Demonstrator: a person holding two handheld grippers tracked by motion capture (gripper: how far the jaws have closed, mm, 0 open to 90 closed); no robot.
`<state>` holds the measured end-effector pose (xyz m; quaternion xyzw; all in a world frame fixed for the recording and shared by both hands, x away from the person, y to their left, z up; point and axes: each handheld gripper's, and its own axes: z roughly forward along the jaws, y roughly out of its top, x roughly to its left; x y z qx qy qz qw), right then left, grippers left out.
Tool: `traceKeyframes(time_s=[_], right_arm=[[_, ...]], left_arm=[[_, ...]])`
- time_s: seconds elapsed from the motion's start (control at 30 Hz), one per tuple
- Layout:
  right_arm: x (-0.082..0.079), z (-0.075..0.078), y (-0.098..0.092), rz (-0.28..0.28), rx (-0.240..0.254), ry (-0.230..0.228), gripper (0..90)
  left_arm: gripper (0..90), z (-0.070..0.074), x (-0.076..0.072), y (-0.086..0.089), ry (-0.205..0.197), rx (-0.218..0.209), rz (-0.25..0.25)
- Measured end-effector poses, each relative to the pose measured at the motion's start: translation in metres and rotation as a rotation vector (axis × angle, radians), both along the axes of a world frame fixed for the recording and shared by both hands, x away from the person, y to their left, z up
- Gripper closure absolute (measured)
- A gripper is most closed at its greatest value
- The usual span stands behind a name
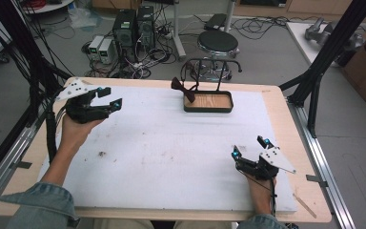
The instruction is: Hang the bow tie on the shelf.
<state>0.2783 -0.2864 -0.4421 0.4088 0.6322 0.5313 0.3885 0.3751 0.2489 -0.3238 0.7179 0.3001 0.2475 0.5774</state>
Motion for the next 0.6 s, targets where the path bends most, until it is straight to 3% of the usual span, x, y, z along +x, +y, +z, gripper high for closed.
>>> traceKeyframes(time_s=[0.2, 0.6], right_arm=[[0.000, 0.000, 0.000, -0.006, -0.003, -0.001, 6.5], [0.001, 0.000, 0.000, -0.011, -0.003, 0.001, 6.5]], left_arm=[[31.9, -0.015, -0.019, 0.013, 0.010, 0.014, 0.008], [30.7, -0.045, -0.054, 0.022, 0.012, 0.066, 0.017]])
